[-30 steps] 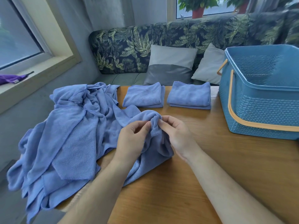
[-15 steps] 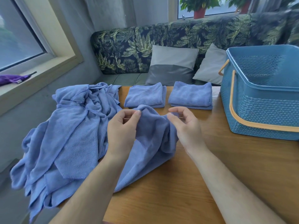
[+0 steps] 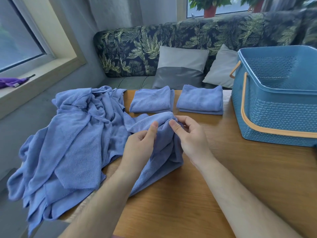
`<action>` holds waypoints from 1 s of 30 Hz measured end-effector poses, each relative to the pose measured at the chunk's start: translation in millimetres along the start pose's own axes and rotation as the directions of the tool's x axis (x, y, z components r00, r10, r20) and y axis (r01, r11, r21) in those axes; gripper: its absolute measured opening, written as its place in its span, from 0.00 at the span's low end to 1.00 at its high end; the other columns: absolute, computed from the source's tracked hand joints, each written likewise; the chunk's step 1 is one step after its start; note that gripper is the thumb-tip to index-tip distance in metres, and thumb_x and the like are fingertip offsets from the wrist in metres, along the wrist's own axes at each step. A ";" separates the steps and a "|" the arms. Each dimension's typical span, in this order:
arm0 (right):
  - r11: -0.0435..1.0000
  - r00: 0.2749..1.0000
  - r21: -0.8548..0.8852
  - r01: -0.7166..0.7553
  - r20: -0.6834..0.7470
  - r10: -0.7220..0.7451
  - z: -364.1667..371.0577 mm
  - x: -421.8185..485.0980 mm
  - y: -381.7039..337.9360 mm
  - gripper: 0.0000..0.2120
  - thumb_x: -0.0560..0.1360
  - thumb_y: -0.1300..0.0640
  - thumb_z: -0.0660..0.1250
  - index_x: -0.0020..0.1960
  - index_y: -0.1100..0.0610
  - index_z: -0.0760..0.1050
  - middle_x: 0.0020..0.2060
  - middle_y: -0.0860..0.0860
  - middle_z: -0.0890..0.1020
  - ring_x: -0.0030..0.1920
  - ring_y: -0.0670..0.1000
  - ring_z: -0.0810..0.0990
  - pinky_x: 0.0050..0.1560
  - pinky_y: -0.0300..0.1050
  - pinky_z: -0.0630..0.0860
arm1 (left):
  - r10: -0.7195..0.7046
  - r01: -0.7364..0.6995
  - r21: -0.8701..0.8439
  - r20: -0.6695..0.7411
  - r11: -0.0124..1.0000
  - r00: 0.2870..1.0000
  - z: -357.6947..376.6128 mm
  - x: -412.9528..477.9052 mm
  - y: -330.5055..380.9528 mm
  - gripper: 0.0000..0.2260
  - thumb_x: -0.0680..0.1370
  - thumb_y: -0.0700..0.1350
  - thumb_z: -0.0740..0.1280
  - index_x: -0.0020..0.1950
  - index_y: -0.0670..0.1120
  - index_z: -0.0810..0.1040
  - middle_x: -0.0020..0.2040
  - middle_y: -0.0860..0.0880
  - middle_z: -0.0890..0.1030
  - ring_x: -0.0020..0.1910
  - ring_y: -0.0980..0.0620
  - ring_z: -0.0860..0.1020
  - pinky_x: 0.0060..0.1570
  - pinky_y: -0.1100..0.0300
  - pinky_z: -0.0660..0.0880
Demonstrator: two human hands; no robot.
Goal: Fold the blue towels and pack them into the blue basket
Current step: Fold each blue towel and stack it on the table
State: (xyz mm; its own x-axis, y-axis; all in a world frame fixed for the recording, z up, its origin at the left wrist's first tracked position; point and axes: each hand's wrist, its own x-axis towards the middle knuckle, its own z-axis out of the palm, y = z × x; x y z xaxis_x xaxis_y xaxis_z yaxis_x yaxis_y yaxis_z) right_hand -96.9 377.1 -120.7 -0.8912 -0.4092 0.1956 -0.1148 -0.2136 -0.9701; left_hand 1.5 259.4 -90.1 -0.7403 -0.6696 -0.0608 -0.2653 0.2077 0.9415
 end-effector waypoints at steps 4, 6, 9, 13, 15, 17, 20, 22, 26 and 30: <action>1.000 1.000 0.000 0.013 -0.020 -0.013 2.0 -1.3 -2.1 0.04 0.78 0.58 0.72 0.53 0.54 0.82 0.47 0.47 0.87 0.50 0.45 0.84 0.50 0.35 0.77 | 0.016 -0.007 -0.109 0.084 0.994 0.996 0.1 1.1 6.5 0.36 0.72 0.69 0.69 0.39 0.33 0.71 0.35 0.40 0.73 0.37 0.47 0.72 0.47 0.48 0.76; 1.000 0.999 -0.001 0.015 -0.037 -0.015 1.8 -1.0 -2.0 0.04 0.79 0.58 0.72 0.53 0.55 0.82 0.47 0.49 0.87 0.51 0.46 0.84 0.50 0.36 0.78 | 0.017 -0.014 -0.107 0.026 0.994 1.000 -0.7 1.4 6.4 0.29 0.73 0.65 0.72 0.39 0.37 0.77 0.37 0.41 0.80 0.38 0.46 0.78 0.54 0.45 0.80; 1.000 0.998 0.001 0.015 -0.064 -0.015 1.7 -0.5 -3.1 0.04 0.78 0.57 0.72 0.53 0.54 0.82 0.47 0.48 0.87 0.50 0.45 0.84 0.51 0.36 0.78 | -0.001 0.000 -0.097 -0.003 0.995 1.000 -0.6 -0.2 5.5 0.24 0.72 0.64 0.73 0.35 0.42 0.76 0.33 0.46 0.78 0.36 0.44 0.78 0.54 0.43 0.79; 0.999 0.999 -0.027 0.020 -0.040 -0.021 2.5 -2.6 -3.3 0.05 0.77 0.57 0.73 0.53 0.53 0.82 0.48 0.47 0.87 0.51 0.45 0.84 0.51 0.36 0.78 | -0.065 0.090 -0.188 0.138 0.978 0.988 -1.5 3.3 1.6 0.35 0.70 0.67 0.73 0.40 0.32 0.73 0.36 0.43 0.74 0.39 0.46 0.73 0.47 0.43 0.76; 1.000 1.000 -0.011 0.012 -0.027 -0.013 3.3 -3.0 -2.9 0.05 0.77 0.57 0.73 0.54 0.54 0.83 0.48 0.48 0.87 0.51 0.46 0.85 0.52 0.38 0.79 | -0.093 0.142 -0.286 0.180 0.948 0.979 0.1 4.1 0.7 0.25 0.75 0.59 0.73 0.47 0.34 0.81 0.42 0.39 0.81 0.43 0.45 0.77 0.51 0.48 0.75; 1.000 0.999 0.008 0.011 -0.040 -0.010 2.1 -0.6 -3.5 0.05 0.80 0.57 0.70 0.55 0.54 0.83 0.49 0.48 0.87 0.53 0.47 0.84 0.56 0.41 0.78 | -0.114 0.184 -0.418 0.187 0.890 0.976 0.5 3.6 3.6 0.12 0.79 0.48 0.71 0.51 0.39 0.84 0.46 0.39 0.84 0.45 0.47 0.79 0.48 0.55 0.77; 0.996 0.991 0.072 -0.046 -0.121 0.054 -8.2 7.2 -5.8 0.09 0.82 0.59 0.66 0.56 0.52 0.84 0.53 0.47 0.87 0.58 0.46 0.83 0.62 0.43 0.76 | -0.081 0.131 -0.588 0.112 0.798 0.990 -10.6 8.0 9.8 0.07 0.81 0.42 0.67 0.55 0.40 0.80 0.43 0.42 0.77 0.41 0.48 0.74 0.36 0.62 0.72; 0.986 0.981 0.135 -0.093 -0.157 0.115 -17.9 12.0 -8.9 0.10 0.81 0.61 0.67 0.57 0.52 0.84 0.53 0.48 0.86 0.56 0.46 0.82 0.61 0.44 0.77 | -0.040 0.059 -0.609 0.045 0.791 0.998 -26.0 12.4 15.2 0.11 0.81 0.43 0.66 0.59 0.38 0.78 0.47 0.41 0.76 0.43 0.47 0.74 0.35 0.61 0.71; 0.977 0.958 0.166 -0.132 -0.231 0.168 -31.0 13.7 -19.3 0.09 0.79 0.64 0.69 0.56 0.55 0.83 0.50 0.49 0.87 0.51 0.47 0.83 0.52 0.42 0.77 | -0.003 -0.054 -0.595 -0.095 0.802 0.996 -71.2 21.6 26.6 0.05 0.81 0.42 0.65 0.51 0.43 0.79 0.42 0.46 0.81 0.40 0.50 0.78 0.38 0.60 0.75; 0.974 0.944 0.177 -0.142 -0.273 0.188 -40.2 2.8 -34.5 0.07 0.79 0.66 0.68 0.53 0.58 0.82 0.43 0.49 0.84 0.43 0.46 0.81 0.43 0.38 0.78 | -0.014 -0.079 -0.530 -0.169 0.844 0.986 -114.0 34.5 33.3 0.05 0.82 0.42 0.65 0.46 0.48 0.78 0.39 0.51 0.81 0.38 0.54 0.77 0.39 0.61 0.74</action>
State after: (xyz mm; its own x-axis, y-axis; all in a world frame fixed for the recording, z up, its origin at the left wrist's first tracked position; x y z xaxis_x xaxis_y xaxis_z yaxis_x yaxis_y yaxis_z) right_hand -113.1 419.0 -92.5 -0.9823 -0.1838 -0.0366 0.0928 -0.3072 -0.9471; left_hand 37.6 161.9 -23.0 -0.6215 -0.7833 -0.0171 0.1621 -0.1500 0.9753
